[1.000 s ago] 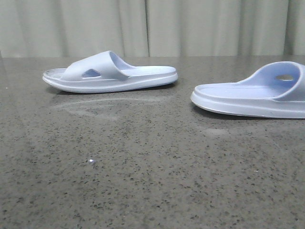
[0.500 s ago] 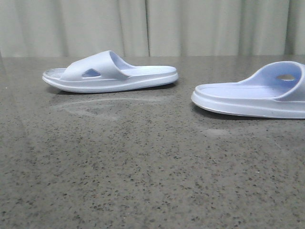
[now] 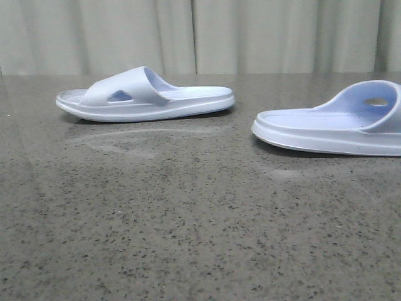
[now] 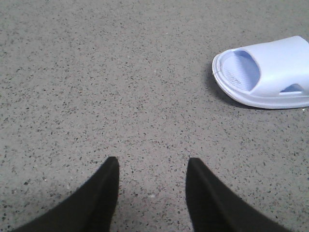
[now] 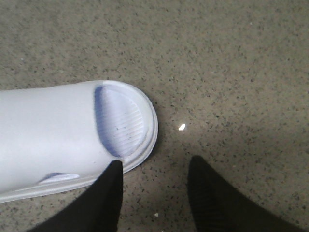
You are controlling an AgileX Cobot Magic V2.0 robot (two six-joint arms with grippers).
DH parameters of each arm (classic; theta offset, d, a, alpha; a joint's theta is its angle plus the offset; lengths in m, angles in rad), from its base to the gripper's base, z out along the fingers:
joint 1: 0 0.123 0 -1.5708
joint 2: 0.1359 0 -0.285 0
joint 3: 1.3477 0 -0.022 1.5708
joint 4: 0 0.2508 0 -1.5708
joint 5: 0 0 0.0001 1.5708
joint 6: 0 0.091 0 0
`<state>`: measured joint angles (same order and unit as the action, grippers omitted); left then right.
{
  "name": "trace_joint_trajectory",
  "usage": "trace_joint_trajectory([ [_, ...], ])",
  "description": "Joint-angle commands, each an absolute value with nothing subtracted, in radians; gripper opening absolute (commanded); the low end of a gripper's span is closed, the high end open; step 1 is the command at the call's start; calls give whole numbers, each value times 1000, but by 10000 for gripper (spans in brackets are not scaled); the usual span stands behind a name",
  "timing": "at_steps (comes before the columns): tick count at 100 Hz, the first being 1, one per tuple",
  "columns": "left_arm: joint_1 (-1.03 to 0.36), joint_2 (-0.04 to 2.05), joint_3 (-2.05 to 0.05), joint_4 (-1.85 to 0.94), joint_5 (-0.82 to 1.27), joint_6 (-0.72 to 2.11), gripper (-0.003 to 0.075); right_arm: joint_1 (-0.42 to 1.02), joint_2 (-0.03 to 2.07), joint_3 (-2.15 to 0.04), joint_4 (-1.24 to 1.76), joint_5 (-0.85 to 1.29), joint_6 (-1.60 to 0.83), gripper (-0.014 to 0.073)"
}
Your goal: Insert blue slippers together front up
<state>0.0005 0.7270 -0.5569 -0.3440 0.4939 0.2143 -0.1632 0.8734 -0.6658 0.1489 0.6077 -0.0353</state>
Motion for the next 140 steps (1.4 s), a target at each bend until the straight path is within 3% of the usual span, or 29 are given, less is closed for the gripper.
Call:
trace_joint_trajectory([
  [1,1,749,-601,-390,429,225,365,-172,924,-702,141,547,-35,272],
  [57,1,911,-687,-508,447,343,363,-234,1098,-728,310,455,-149,271],
  [79,1,941,-698,-512,440,344,363,-339,1213,-796,662,588,-466,271],
  [115,1,945,-698,-512,439,344,363,-357,1380,-902,734,773,-525,267],
  [127,1,945,-698,-510,434,344,359,-357,1381,-902,739,792,-535,181],
  [140,1,945,-698,-510,431,344,326,-357,1381,-902,739,796,-535,-42],
])
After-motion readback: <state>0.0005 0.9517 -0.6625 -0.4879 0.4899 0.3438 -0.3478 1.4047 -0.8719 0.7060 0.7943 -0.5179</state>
